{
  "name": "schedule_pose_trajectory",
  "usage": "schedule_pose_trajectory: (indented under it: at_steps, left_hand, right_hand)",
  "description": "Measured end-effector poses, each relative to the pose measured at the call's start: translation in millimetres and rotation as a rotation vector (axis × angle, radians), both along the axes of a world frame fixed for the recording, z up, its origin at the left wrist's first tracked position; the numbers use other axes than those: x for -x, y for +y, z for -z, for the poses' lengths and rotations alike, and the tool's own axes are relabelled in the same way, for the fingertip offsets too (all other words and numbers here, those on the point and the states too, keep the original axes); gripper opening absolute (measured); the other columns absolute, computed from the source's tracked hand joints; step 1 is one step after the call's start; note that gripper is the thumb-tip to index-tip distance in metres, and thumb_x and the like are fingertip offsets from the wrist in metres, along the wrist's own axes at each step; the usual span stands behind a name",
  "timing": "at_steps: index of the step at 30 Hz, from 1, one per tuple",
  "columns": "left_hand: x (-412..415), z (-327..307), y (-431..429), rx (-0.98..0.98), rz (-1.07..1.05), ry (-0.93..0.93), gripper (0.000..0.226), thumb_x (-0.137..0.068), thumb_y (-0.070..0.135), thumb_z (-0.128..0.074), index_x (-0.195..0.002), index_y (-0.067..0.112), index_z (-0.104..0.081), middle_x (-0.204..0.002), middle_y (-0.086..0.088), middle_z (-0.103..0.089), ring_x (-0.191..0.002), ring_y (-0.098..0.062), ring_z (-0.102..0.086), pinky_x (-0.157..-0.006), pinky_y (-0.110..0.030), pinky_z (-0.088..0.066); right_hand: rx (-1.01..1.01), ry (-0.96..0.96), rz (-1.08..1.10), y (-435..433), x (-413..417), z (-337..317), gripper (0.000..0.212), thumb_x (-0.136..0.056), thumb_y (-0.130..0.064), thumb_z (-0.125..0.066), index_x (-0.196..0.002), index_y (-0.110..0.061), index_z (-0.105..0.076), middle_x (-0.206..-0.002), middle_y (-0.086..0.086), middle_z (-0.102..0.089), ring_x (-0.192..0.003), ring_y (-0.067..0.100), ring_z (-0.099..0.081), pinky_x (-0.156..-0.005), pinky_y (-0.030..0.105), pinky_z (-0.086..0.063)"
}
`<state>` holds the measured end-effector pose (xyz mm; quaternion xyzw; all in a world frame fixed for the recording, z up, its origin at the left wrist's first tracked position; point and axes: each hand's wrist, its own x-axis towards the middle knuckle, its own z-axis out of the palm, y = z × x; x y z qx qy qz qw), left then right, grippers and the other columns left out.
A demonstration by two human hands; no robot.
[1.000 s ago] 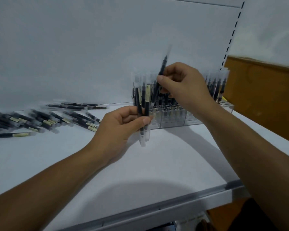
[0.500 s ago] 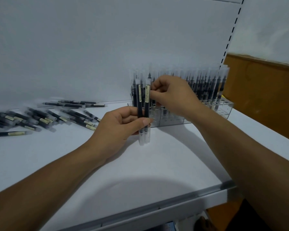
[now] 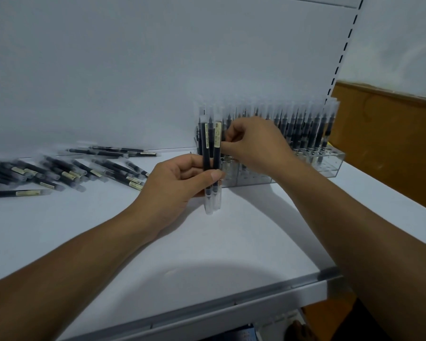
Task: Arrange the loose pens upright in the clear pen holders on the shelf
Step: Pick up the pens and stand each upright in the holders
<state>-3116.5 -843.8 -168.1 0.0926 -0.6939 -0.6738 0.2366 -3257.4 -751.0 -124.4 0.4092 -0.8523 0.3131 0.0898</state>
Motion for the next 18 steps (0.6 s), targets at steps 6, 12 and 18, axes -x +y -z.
schedule_pose_trajectory:
  at_steps: [6,12,18]
  left_hand:
    - [0,-1,-1,-0.026,-0.019,-0.002,0.016,-0.084,0.009,-0.067,-0.100,0.008,-0.070,-0.096,-0.015,-0.072,-0.080,-0.015,-0.069,-0.074,-0.024,-0.058]
    - [1,-1,-1,-0.045,-0.015,-0.028,0.016,-0.085,0.011,-0.068,-0.100,0.007,-0.071,-0.089,-0.011,-0.074,-0.075,-0.014,-0.067,-0.075,-0.027,-0.057]
    - [-3,-3,4,-0.053,0.057,-0.022,0.014,-0.082,0.011,-0.067,-0.093,0.004,-0.071,-0.077,-0.006,-0.069,-0.068,-0.013,-0.063,-0.067,-0.023,-0.055]
  right_hand:
    - [0.159,-0.053,-0.017,21,-6,12,0.020,-0.090,-0.043,-0.064,-0.087,-0.023,-0.070,-0.078,-0.010,-0.067,-0.074,0.005,-0.061,-0.069,0.028,-0.052]
    - [0.408,0.146,-0.251,36,-18,27,0.012,-0.092,-0.020,-0.066,-0.104,-0.021,-0.068,-0.088,-0.015,-0.064,-0.066,0.000,-0.056,-0.064,0.012,-0.045]
    - [0.224,0.649,-0.368,36,-8,22,0.023,-0.087,-0.011,-0.065,-0.109,-0.012,-0.070,-0.115,0.005,-0.060,-0.091,0.012,-0.059,-0.068,0.031,-0.056]
